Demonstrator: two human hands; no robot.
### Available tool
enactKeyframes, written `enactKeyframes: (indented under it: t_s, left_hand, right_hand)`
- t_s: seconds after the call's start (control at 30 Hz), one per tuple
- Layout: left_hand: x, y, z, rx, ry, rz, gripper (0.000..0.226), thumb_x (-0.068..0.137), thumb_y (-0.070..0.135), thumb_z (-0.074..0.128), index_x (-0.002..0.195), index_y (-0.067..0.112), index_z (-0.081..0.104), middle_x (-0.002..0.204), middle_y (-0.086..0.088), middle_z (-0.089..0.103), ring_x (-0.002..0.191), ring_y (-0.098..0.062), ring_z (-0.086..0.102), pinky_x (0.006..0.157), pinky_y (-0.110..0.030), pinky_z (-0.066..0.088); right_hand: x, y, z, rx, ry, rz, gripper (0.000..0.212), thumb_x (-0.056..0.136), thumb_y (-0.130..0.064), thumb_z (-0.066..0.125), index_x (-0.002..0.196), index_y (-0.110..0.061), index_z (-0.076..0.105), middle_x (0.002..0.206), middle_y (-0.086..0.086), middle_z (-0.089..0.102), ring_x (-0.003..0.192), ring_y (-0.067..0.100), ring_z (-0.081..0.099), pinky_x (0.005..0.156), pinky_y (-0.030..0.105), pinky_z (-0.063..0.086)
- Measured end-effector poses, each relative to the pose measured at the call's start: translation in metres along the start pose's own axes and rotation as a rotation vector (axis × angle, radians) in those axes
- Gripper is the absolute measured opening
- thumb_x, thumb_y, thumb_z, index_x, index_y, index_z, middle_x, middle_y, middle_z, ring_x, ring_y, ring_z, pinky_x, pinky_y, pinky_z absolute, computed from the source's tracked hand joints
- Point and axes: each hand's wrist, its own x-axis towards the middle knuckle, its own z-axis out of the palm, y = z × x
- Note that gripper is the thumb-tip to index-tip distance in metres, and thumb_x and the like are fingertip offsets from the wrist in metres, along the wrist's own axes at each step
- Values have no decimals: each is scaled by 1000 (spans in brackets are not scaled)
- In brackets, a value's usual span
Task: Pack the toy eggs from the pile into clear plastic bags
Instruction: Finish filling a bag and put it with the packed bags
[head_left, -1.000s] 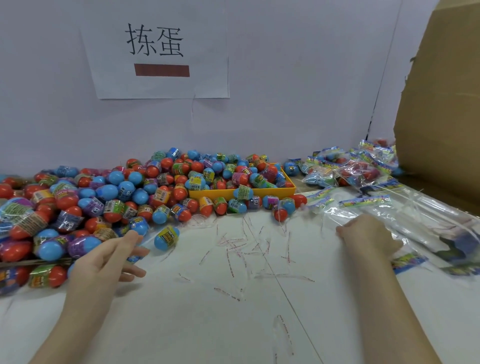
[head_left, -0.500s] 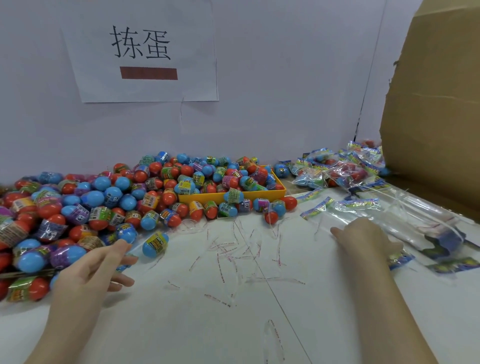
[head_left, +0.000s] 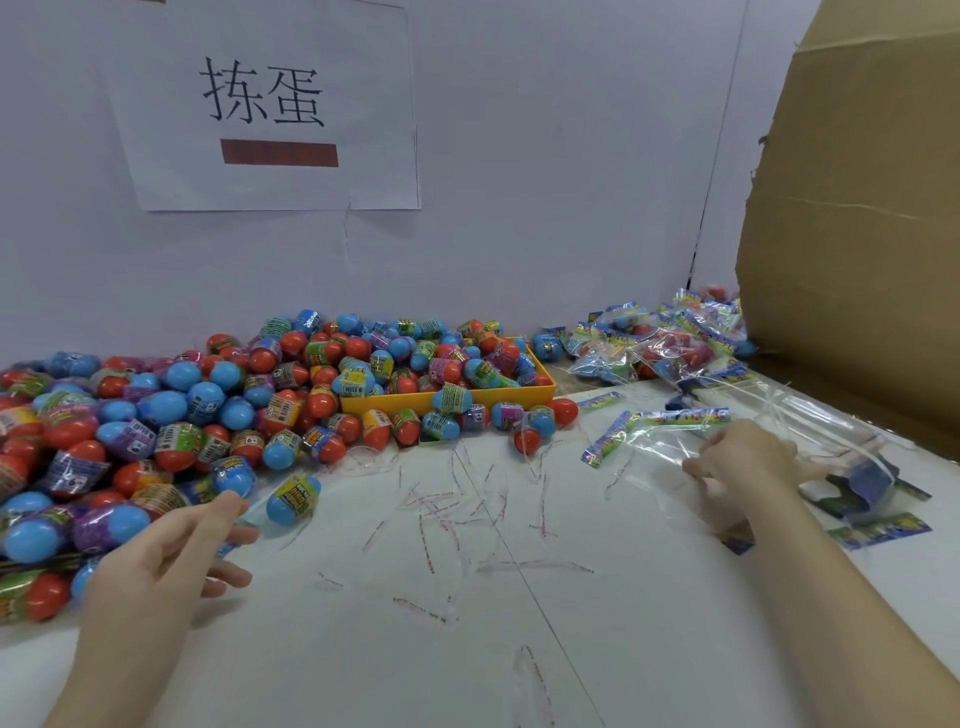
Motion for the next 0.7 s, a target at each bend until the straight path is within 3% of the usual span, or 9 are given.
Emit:
enactKeyframes:
  t_s: [0.1,0.17,0.23,0.33,0.4,0.53,0.6,0.7]
  left_hand:
    - [-4,0,1,15,31,21,25,86,39,47,78,20,62,87,-4,65,72,-36,59,66,-38,45]
    - [-6,1,1,19,44,37,29,79,45,47,78,20,62,87,-4,66,71,-35,59,64,-38,45]
    - [-6,1,1,23,56,52,37,70,52,46,78,20,63,86,-4,66,70,-35,59,64,-37,45]
    - [-7,0,2,15,62,60,43,65,56,45,79,20,64,86,-4,67,70,-35,59,63,-37,45]
    - [-8,0,2,17,61,65,42,65,57,45,78,21,64,85,-3,67,70,-34,60,63,-37,45]
    - [-9,0,3,12,76,77,38,65,56,46,79,25,63,84,-1,67,69,-32,61,62,-34,46]
    - [-8,0,3,14,71,73,36,66,55,45,80,26,63,85,-2,66,70,-32,61,62,-35,46]
    - [-6,-1,3,14,78,86,37,66,55,45,80,24,63,86,-3,66,70,-32,60,58,-29,49]
  right_hand:
    - [-2,0,-11,64,148,-54,15,84,-33,65,93,-20,67,103,8,62,112,31,48,108,51,17]
    - [-1,0,-25,99,261,-155,11,86,-26,62,88,-18,69,86,7,61,96,31,54,107,49,21]
    - [1,-5,-43,42,326,-225,11,88,-22,58,87,-19,68,71,1,53,75,26,49,101,44,22]
    - [0,-14,-56,-115,179,-208,11,90,-22,53,88,-15,61,75,3,49,77,24,43,101,47,19]
    - [1,-14,-50,-182,176,-224,15,89,-11,46,76,-13,52,76,5,49,81,25,45,102,51,18]
    - [0,-5,-41,-160,451,-363,22,86,-2,44,79,-15,61,65,1,48,65,21,41,99,47,19]
    - [-7,-3,-48,-46,581,-425,26,86,-4,48,82,-19,69,67,4,54,62,23,40,87,38,22]
    - [-20,-5,-61,143,730,-474,22,88,-10,51,83,-14,73,71,14,64,63,27,45,77,36,22]
